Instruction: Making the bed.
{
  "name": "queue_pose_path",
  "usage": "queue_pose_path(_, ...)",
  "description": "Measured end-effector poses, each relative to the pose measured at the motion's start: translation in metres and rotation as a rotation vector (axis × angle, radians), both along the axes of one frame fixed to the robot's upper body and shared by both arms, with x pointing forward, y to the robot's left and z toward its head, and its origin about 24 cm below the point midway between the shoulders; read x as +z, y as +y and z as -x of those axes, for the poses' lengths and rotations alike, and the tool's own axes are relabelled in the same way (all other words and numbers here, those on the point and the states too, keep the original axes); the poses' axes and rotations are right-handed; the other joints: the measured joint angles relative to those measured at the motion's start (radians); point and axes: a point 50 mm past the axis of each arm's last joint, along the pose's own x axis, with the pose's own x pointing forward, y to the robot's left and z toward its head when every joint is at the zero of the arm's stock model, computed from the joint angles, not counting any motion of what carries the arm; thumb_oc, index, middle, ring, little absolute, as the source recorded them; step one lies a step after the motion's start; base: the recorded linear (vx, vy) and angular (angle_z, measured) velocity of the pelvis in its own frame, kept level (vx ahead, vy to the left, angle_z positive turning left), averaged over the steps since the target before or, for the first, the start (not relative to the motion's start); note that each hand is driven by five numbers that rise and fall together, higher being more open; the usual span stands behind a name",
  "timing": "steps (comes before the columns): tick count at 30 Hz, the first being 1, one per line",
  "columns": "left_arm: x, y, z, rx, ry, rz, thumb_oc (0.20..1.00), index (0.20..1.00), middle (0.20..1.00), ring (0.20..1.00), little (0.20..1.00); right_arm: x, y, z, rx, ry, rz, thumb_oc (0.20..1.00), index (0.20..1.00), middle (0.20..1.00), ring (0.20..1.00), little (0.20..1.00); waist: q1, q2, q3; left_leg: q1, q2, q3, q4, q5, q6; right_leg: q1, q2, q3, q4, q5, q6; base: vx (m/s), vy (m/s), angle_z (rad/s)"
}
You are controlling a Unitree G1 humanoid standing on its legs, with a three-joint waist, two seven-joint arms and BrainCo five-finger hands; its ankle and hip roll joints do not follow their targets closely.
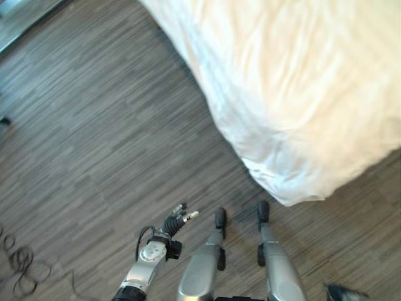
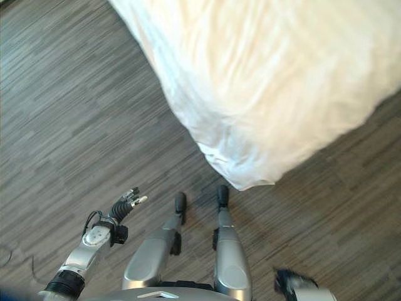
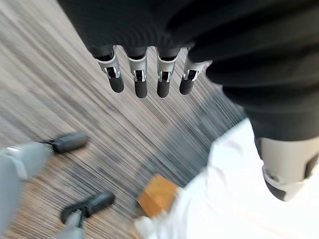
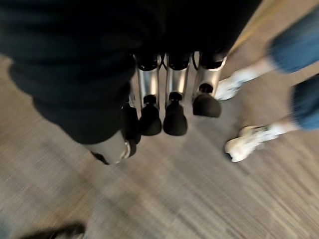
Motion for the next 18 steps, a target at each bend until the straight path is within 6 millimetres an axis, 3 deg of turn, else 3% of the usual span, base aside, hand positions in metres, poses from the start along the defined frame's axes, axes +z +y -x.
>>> queue_pose_path(2, 0.000, 0.003, 0.001, 0.009, -0.001, 0.002, 1.000, 1.000, 1.000, 1.000, 1.000, 0.003, -0.003, -0.011, -0.020, -0.078, 0.009, 0.200, 0.200, 0.200, 0.200, 0.200, -0.011, -0.015, -0.041, 0.014, 0.006, 0.006, 0.000, -0.003, 0.000, 0.010, 0.005, 0.001, 0.000, -0.003, 0.000, 0.11, 0.018, -0.11)
queue_pose_path(5, -0.001, 0.013, 0.005, 0.062, 0.014, 0.005, 1.000, 1.000, 1.000, 1.000, 1.000, 0.037, -0.015, -0.079, 0.001, -0.445, 0.088, 0.200, 0.200, 0.200, 0.200, 0.200, -0.027, -0.015, -0.089, 0.046, 0.008, 0.015, 0.000, -0.008, -0.002, 0.036, 0.008, 0.010, -0.001, -0.003, 0.000, 0.11, 0.019, -0.10)
queue_pose_path(7, -0.002, 0.020, 0.012, 0.121, 0.013, 0.023, 1.000, 1.000, 1.000, 1.000, 1.000, 0.090, -0.015, -0.127, 0.110, -0.746, 0.189, 0.200, 0.200, 0.200, 0.200, 0.200, -0.034, 0.003, -0.124, 0.074, 0.007, 0.013, 0.000, -0.012, -0.003, 0.065, 0.008, 0.012, 0.000, -0.006, 0.000, 0.09, 0.028, 0.05)
queue_pose_path(8, -0.004, 0.026, 0.021, 0.168, 0.020, 0.023, 1.000, 1.000, 1.000, 1.000, 1.000, 0.141, -0.012, -0.152, 0.222, -0.991, 0.287, 0.200, 0.200, 0.200, 0.200, 0.200, -0.038, 0.023, -0.160, 0.096, 0.007, 0.007, 0.003, -0.016, -0.003, 0.091, 0.007, 0.005, 0.000, -0.014, -0.004, 0.12, 0.042, 0.20)
queue_pose_path(10, -0.009, 0.032, 0.032, 0.199, 0.043, 0.016, 1.000, 1.000, 1.000, 1.000, 1.000, 0.174, -0.011, -0.162, 0.271, -1.124, 0.381, 0.200, 0.200, 0.200, 0.200, 0.200, -0.033, 0.023, -0.194, 0.128, 0.008, -0.011, 0.001, -0.021, -0.004, 0.131, 0.008, -0.008, 0.002, -0.026, -0.004, 0.08, 0.027, 0.23)
queue_pose_path(12, -0.015, 0.037, 0.046, 0.210, 0.080, -0.013, 1.000, 1.000, 1.000, 1.000, 1.000, 0.198, -0.012, -0.160, 0.327, -1.195, 0.476, 0.200, 0.200, 0.200, 0.200, 0.200, -0.019, 0.012, -0.253, 0.150, 0.009, -0.017, 0.001, -0.032, 0.000, 0.153, 0.009, -0.015, 0.000, -0.036, -0.004, 0.07, 0.024, 0.09)
queue_pose_path(14, -0.021, 0.038, 0.059, 0.218, 0.118, -0.018, 1.000, 1.000, 1.000, 1.000, 1.000, 0.199, -0.009, -0.158, 0.372, -1.186, 0.504, 0.200, 0.200, 0.200, 0.200, 0.200, -0.018, -0.006, -0.285, 0.166, 0.008, -0.017, 0.000, -0.037, 0.003, 0.168, 0.007, -0.015, 0.000, -0.041, -0.004, 0.05, 0.020, 0.01)
queue_pose_path(18, -0.027, 0.035, 0.067, 0.202, 0.154, -0.030, 1.000, 1.000, 1.000, 1.000, 1.000, 0.175, 0.013, -0.155, 0.426, -1.126, 0.409, 0.200, 0.200, 0.200, 0.200, 0.200, -0.018, -0.034, -0.323, 0.194, 0.006, -0.019, -0.001, -0.042, 0.011, 0.200, 0.001, -0.023, 0.000, -0.046, -0.002, 0.01, 0.006, 0.01)
